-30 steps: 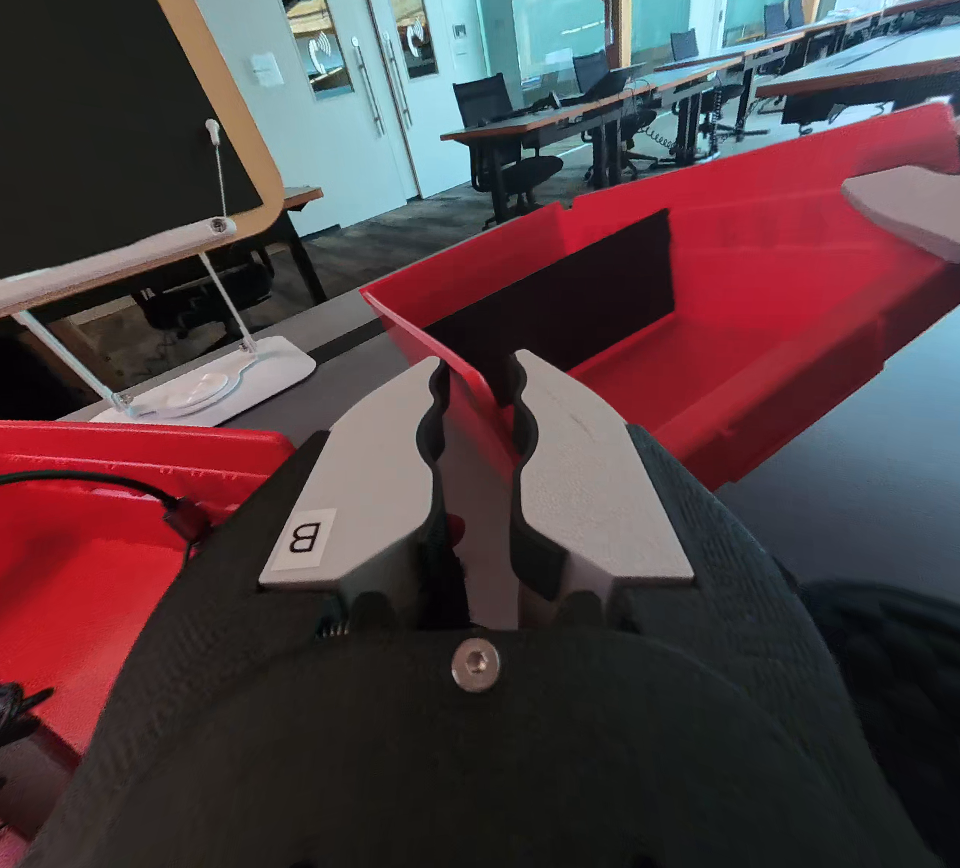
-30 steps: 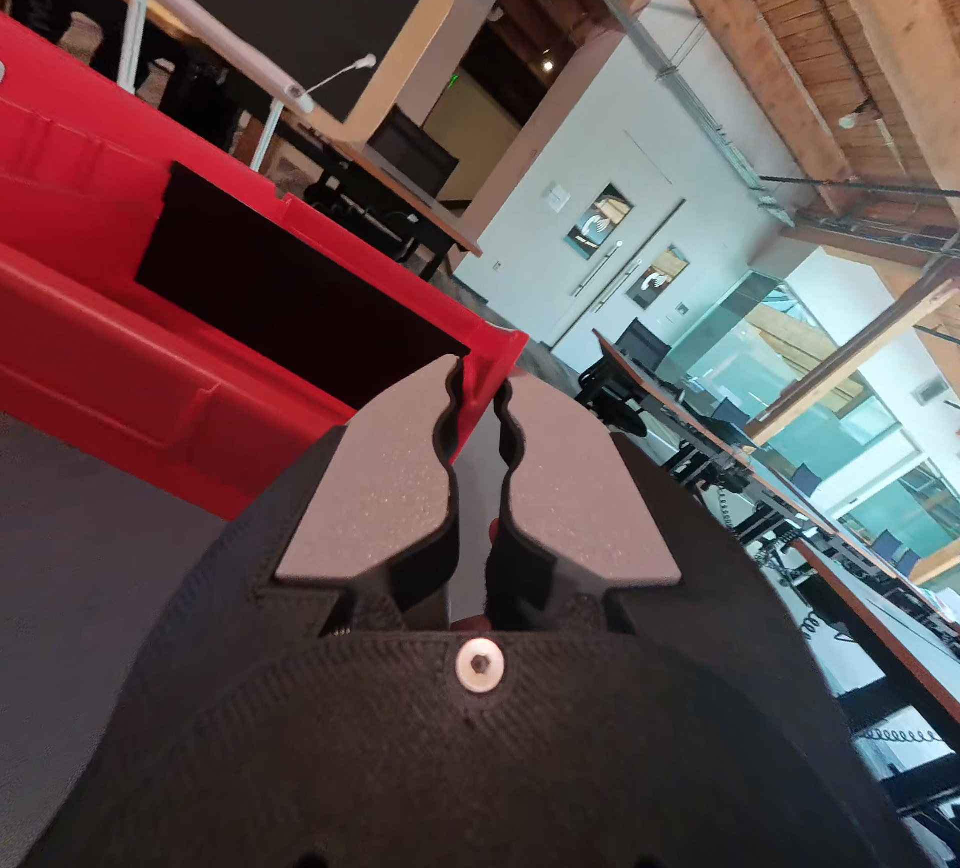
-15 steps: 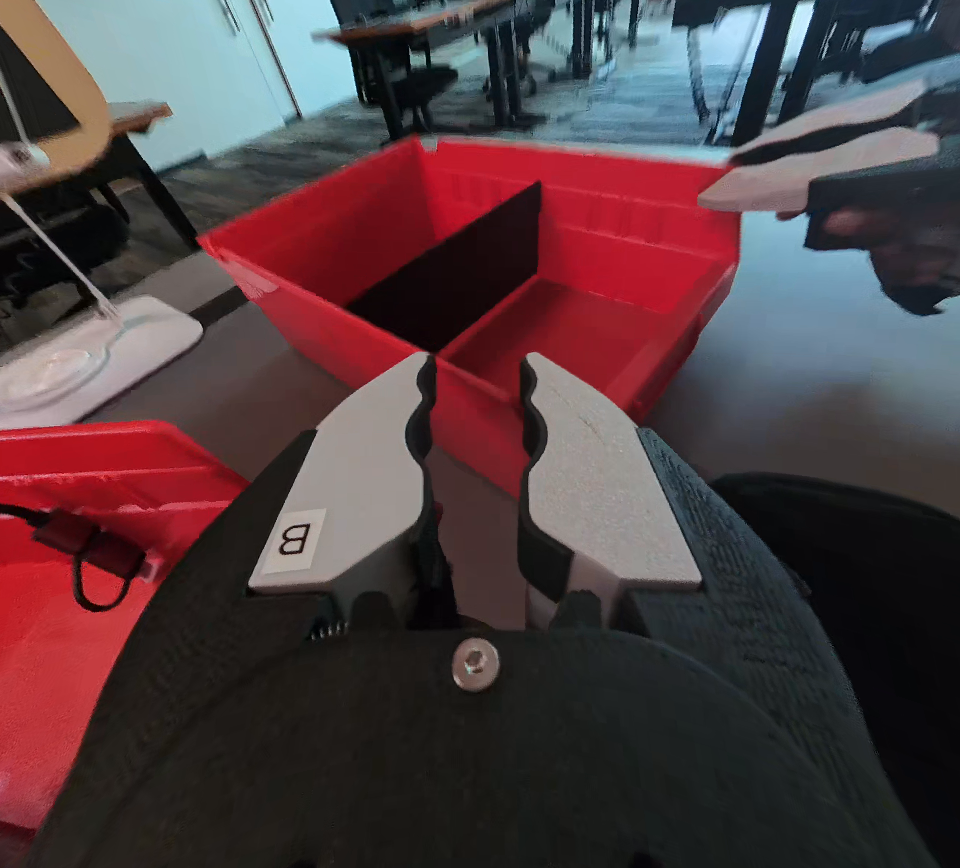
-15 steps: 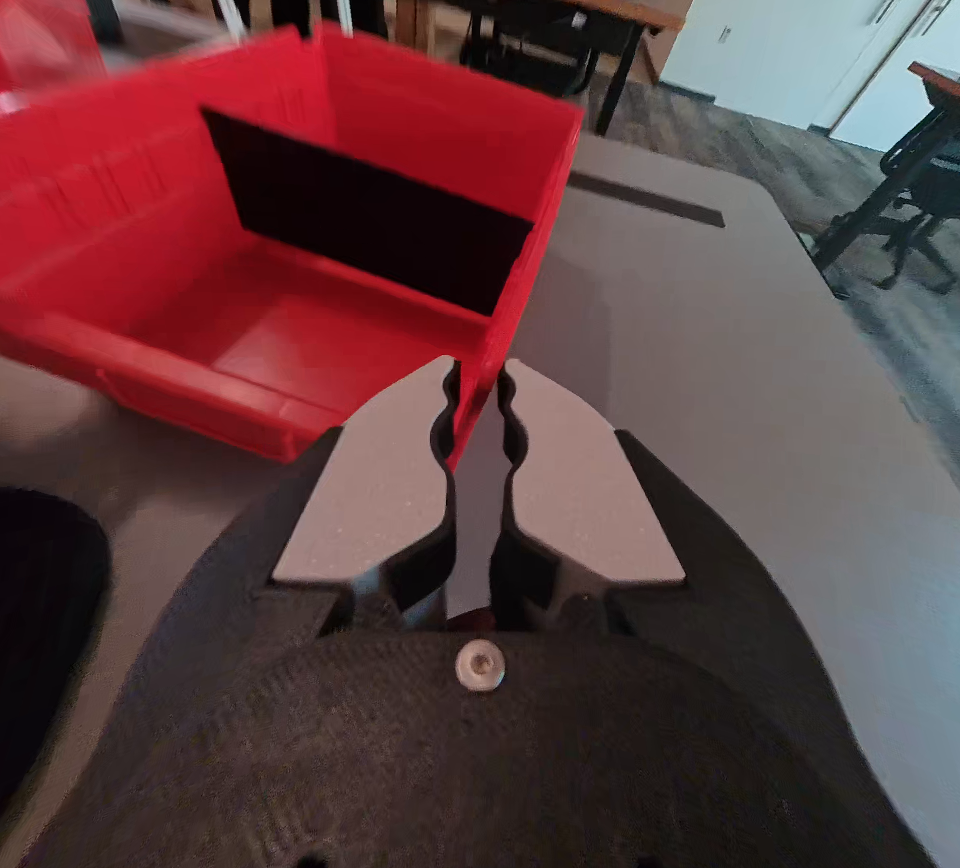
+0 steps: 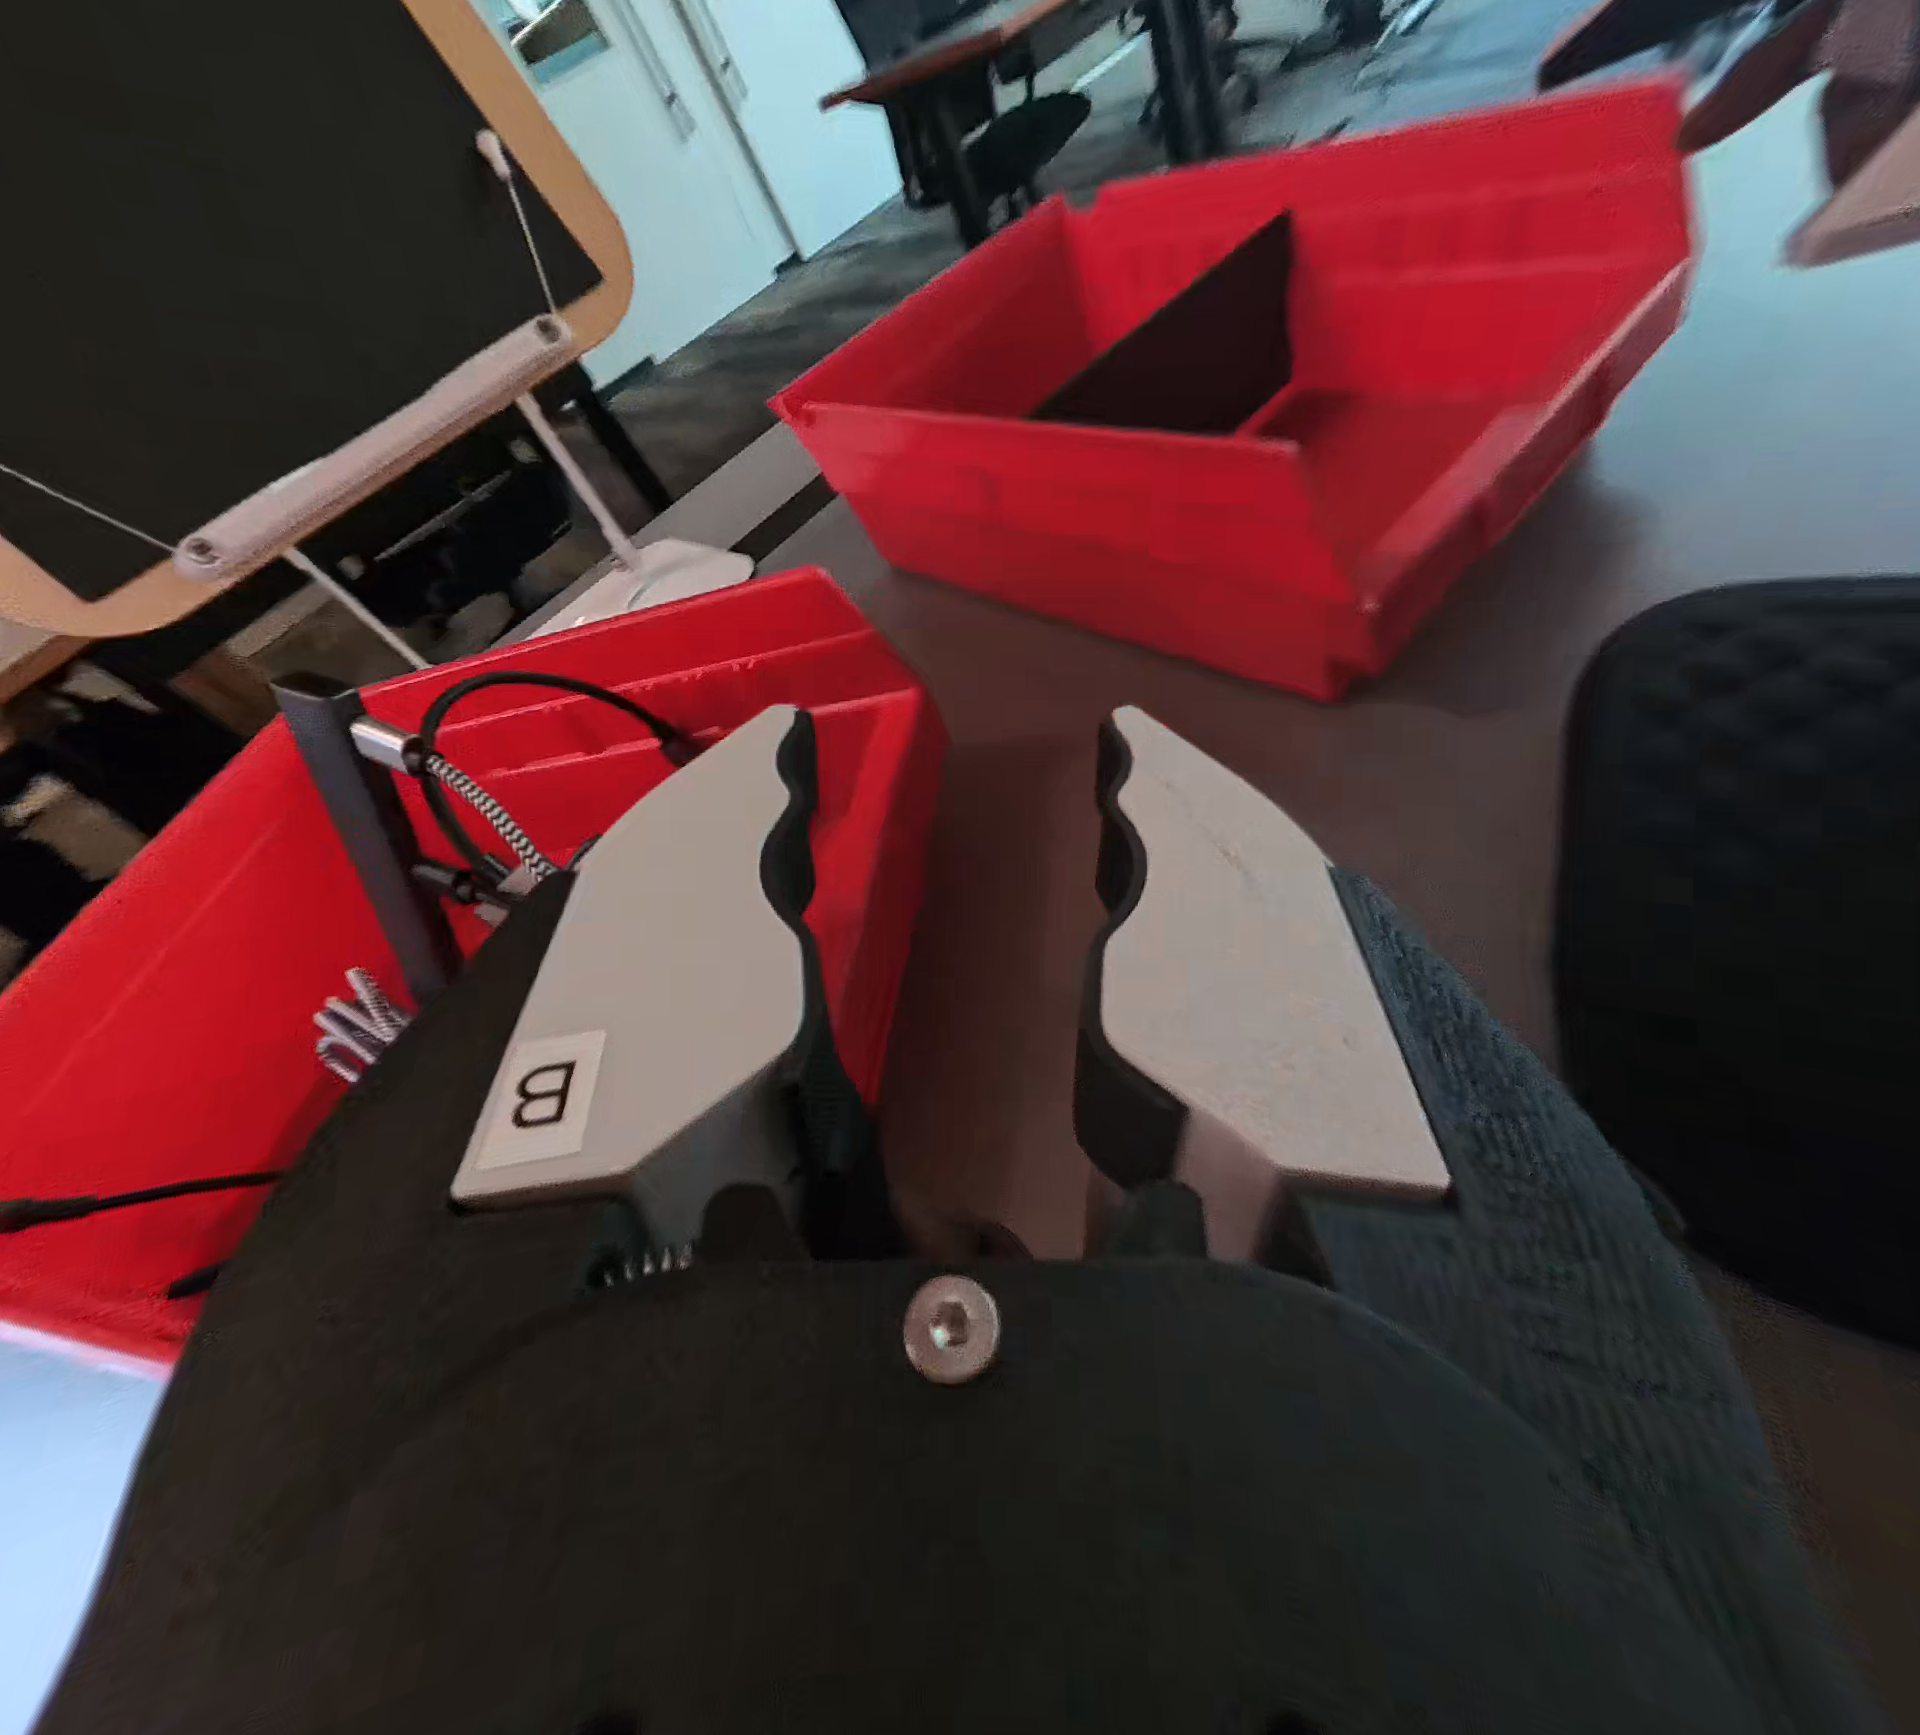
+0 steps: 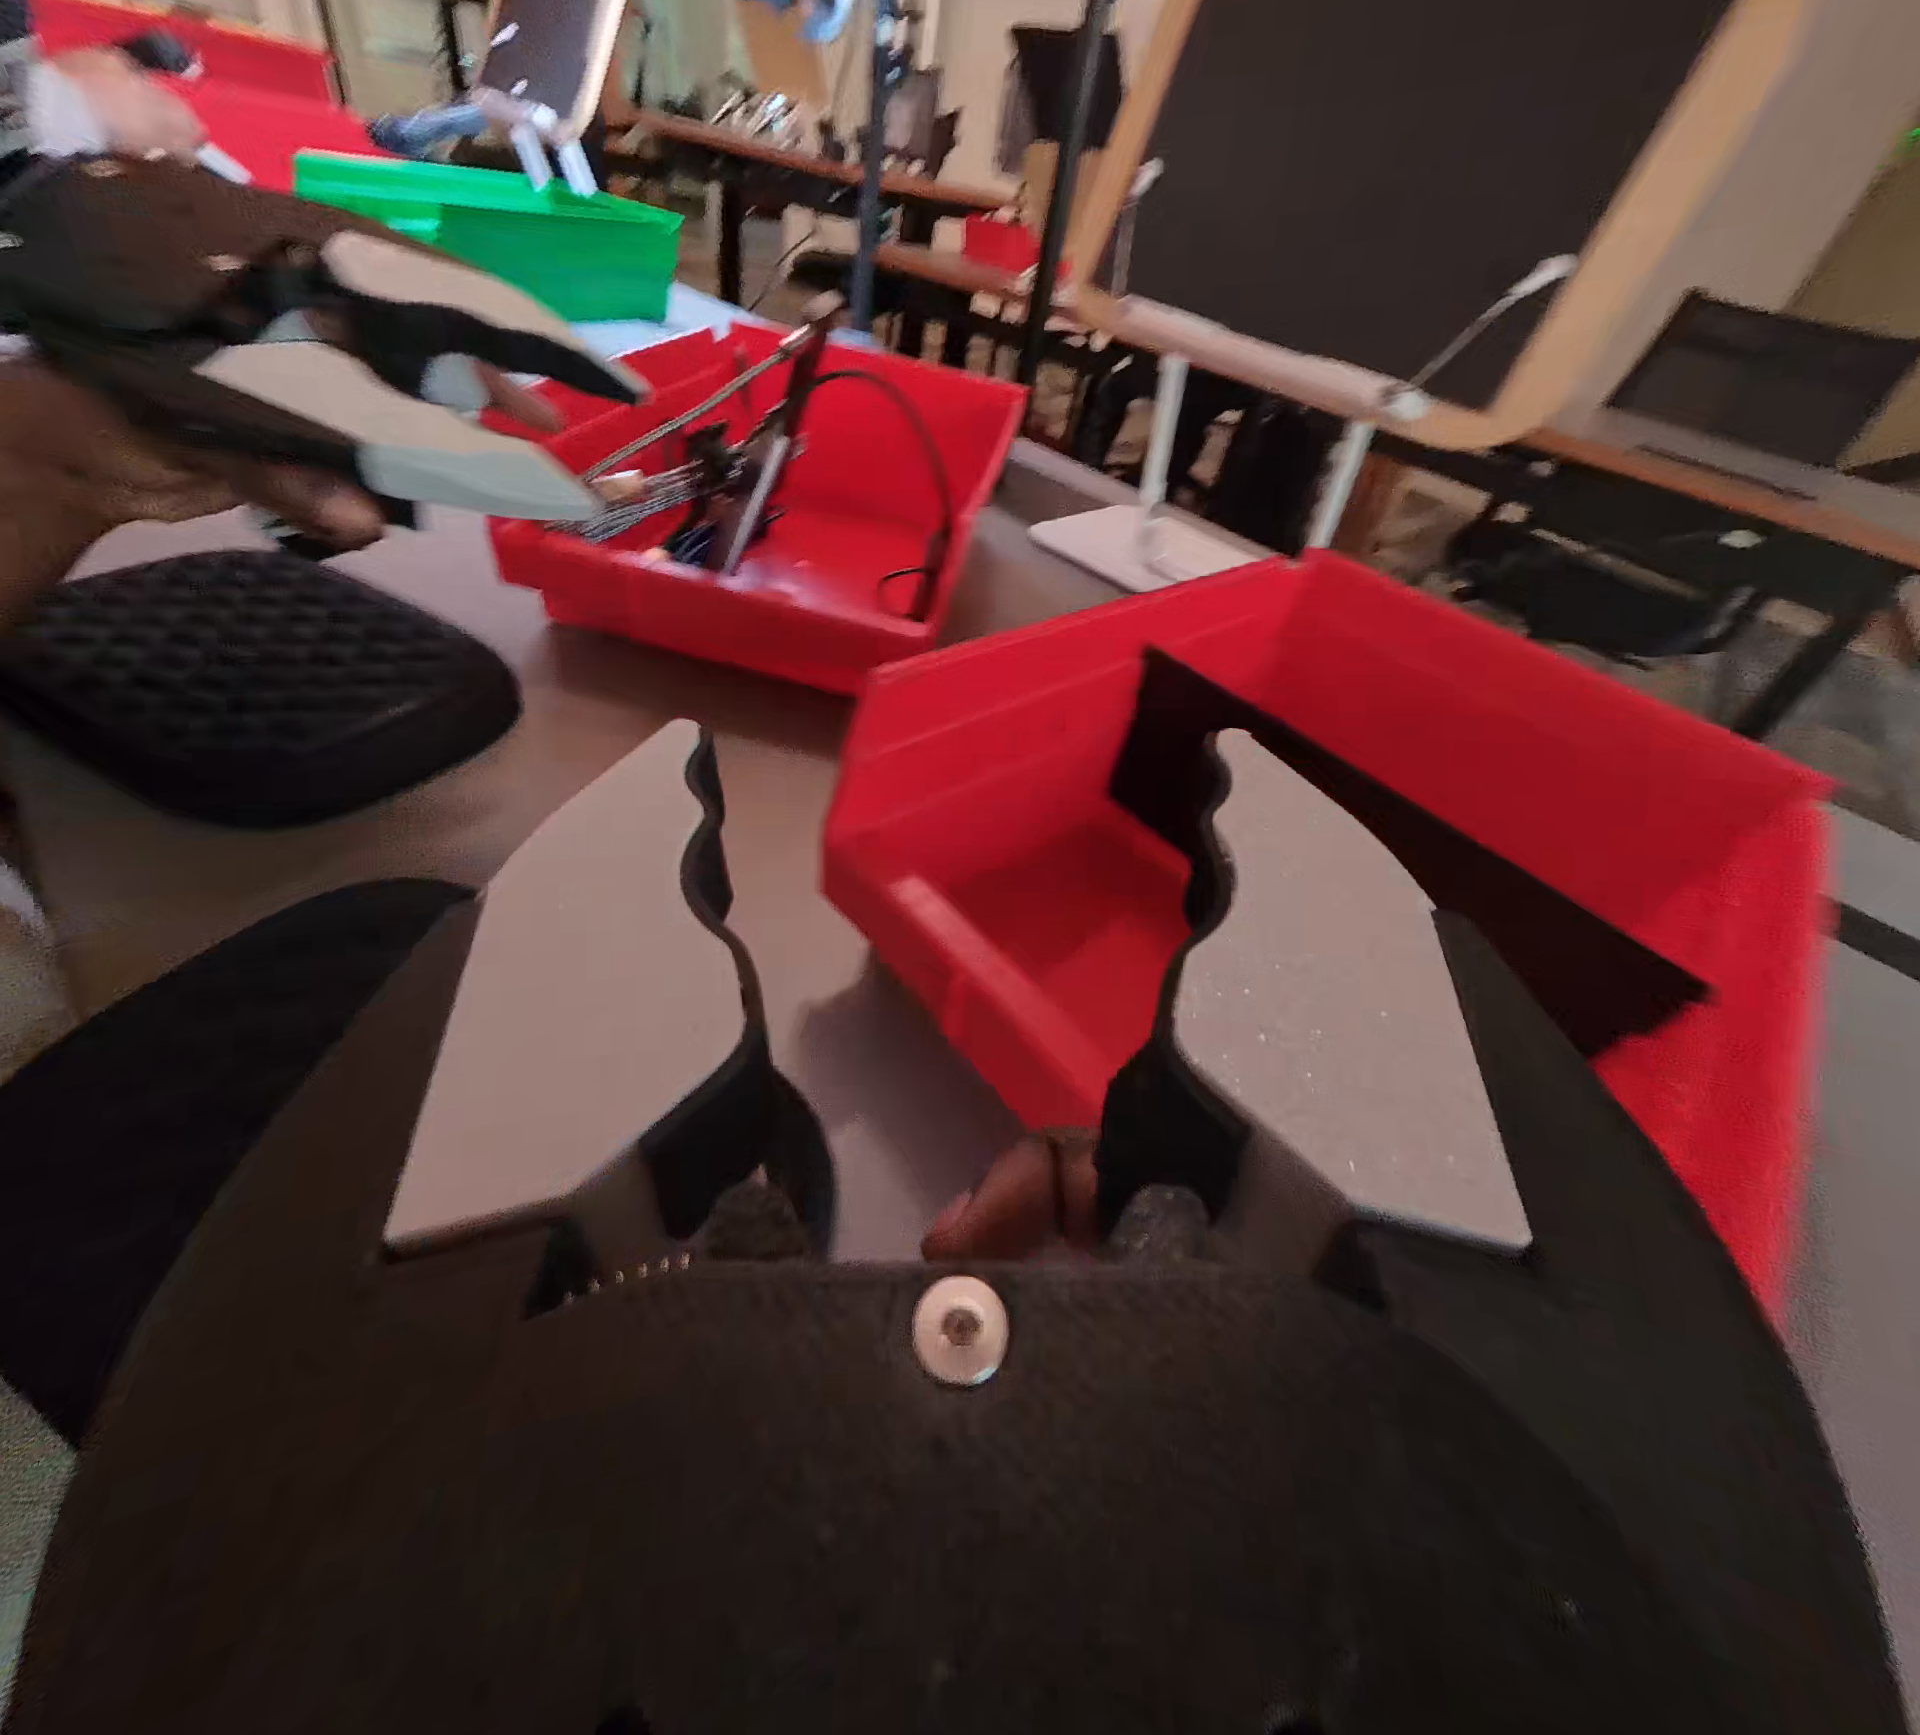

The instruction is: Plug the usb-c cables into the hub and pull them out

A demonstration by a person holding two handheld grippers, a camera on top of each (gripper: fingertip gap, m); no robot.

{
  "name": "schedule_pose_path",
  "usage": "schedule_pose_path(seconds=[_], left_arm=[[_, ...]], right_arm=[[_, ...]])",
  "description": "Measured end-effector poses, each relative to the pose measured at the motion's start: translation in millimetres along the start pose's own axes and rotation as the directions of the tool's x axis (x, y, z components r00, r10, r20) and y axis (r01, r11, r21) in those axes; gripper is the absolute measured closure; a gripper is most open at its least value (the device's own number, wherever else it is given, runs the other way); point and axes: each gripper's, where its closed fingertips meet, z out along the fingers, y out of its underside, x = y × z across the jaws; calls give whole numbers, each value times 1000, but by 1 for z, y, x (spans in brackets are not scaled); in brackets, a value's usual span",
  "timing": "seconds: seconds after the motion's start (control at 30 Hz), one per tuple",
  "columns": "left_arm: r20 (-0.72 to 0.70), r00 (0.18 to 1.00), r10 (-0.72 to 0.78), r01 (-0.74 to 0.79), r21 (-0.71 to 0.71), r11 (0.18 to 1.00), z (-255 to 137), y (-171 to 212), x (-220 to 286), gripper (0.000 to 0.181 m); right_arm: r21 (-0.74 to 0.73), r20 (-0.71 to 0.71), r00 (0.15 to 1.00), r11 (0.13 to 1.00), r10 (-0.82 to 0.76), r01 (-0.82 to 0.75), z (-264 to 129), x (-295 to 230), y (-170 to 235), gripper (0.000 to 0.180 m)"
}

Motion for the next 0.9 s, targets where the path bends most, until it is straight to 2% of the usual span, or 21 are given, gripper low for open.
schedule_pose_path(seconds=[0.17, 0.23, 0.33, 0.37, 0.4, 0.47, 0.57, 0.6, 0.73, 0.9], left_arm=[[-16, 982, 191, -188, -250, 950, 39, 32, 2, 129], [50, 971, 233, -201, -353, 914, 50, 51, -16, 132], [9, 977, 211, -170, -559, 811, 46, 101, -21, 132], [35, 971, 235, -169, -595, 786, 42, 109, -28, 135], [58, 961, 270, -174, -631, 756, 38, 115, -36, 147], [52, 967, 248, -157, -645, 748, 32, 120, -36, 147], [35, 980, 193, -122, -664, 738, 15, 125, -38, 146], [30, 985, 172, -108, -667, 737, 8, 128, -41, 145], [37, 995, 90, -42, -666, 744, -33, 146, -60, 140], [-4, 997, 74, -56, -688, 723, -89, 168, -81, 139]], right_arm=[[-162, -11, 995, 982, -102, 98, 50, -34, 34, 98], [-219, -49, 991, 969, -126, 112, 63, -34, 50, 95], [-321, -101, 970, 930, -222, 180, 71, -30, 67, 91], [-342, -120, 956, 915, -268, 213, 72, -28, 70, 91], [-361, -147, 940, 902, -308, 239, 72, -25, 72, 97], [-404, -196, 903, 870, -383, 281, 72, -18, 77, 119], [-439, -168, 879, 832, -447, 339, 73, -19, 83, 153], [-457, -173, 867, 818, -467, 350, 73, -18, 85, 159], [-505, -224, 805, 772, -549, 387, 68, -4, 89, 160], [-496, -288, 860, 834, -422, 242, 58, 12, 91, 163]])
